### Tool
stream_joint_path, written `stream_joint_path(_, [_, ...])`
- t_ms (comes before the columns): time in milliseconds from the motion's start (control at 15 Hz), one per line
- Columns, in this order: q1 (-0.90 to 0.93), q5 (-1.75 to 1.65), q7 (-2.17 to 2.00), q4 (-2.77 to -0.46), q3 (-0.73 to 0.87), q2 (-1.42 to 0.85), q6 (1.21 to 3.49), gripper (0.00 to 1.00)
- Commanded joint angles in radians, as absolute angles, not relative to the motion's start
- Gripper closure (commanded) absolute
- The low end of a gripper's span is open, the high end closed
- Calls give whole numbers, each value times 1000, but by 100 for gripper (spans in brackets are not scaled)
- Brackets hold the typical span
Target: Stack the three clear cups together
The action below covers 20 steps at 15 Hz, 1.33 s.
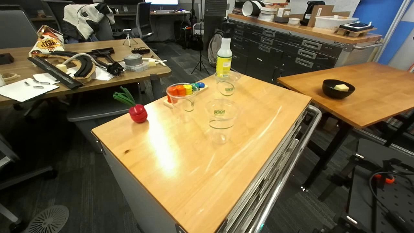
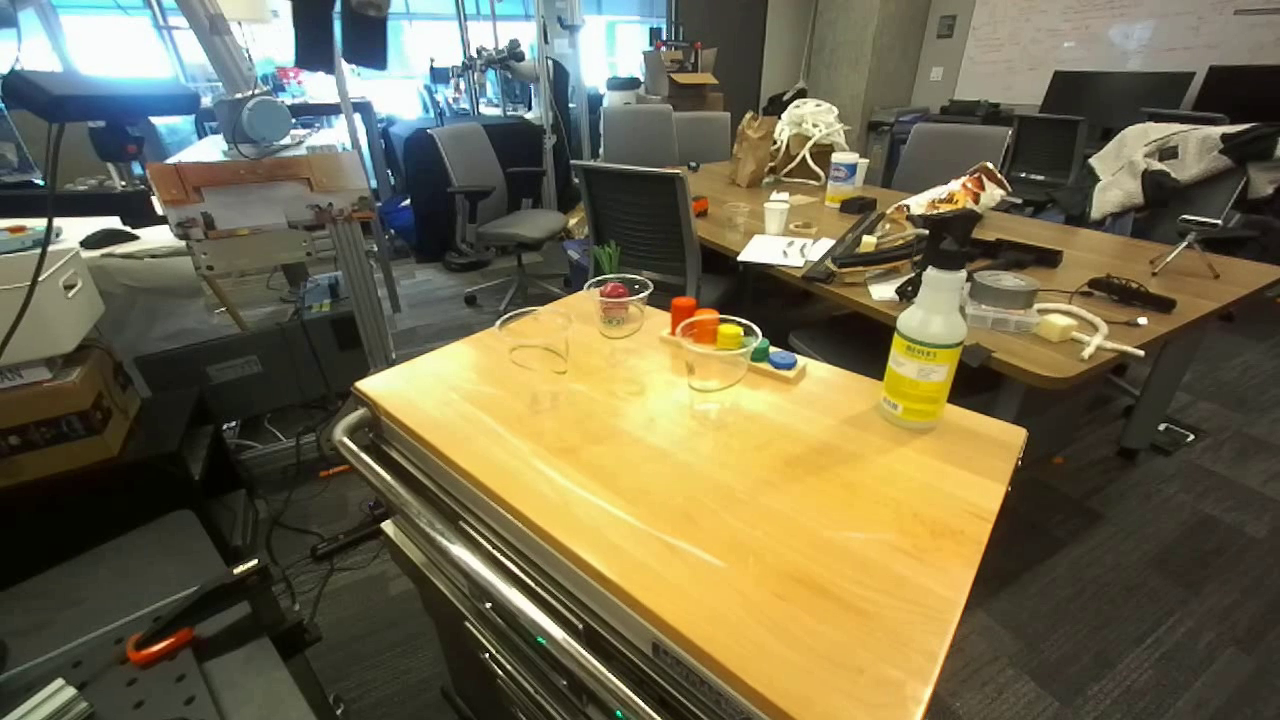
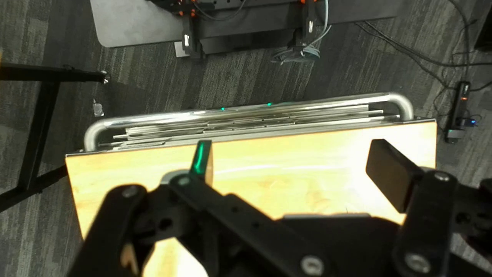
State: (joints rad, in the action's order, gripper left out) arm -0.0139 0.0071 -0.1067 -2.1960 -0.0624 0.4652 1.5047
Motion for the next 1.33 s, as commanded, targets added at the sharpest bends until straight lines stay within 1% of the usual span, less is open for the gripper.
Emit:
stream_joint_path(0, [-16,-15,-97,-1988,-46,266,1505,0])
stream_joint_path(200, [-15,-22,-92,-1863,-34,121,1527,0])
stream_joint_path(400, [-14,-24,-107,-1789,-22,-15,1640,0])
stream_joint_path(867, [-6,-101,-138,-1731,7,-247,1897,0])
stream_joint_path(1267, [-11,-138,-181,-1675,47,-386,1976,0])
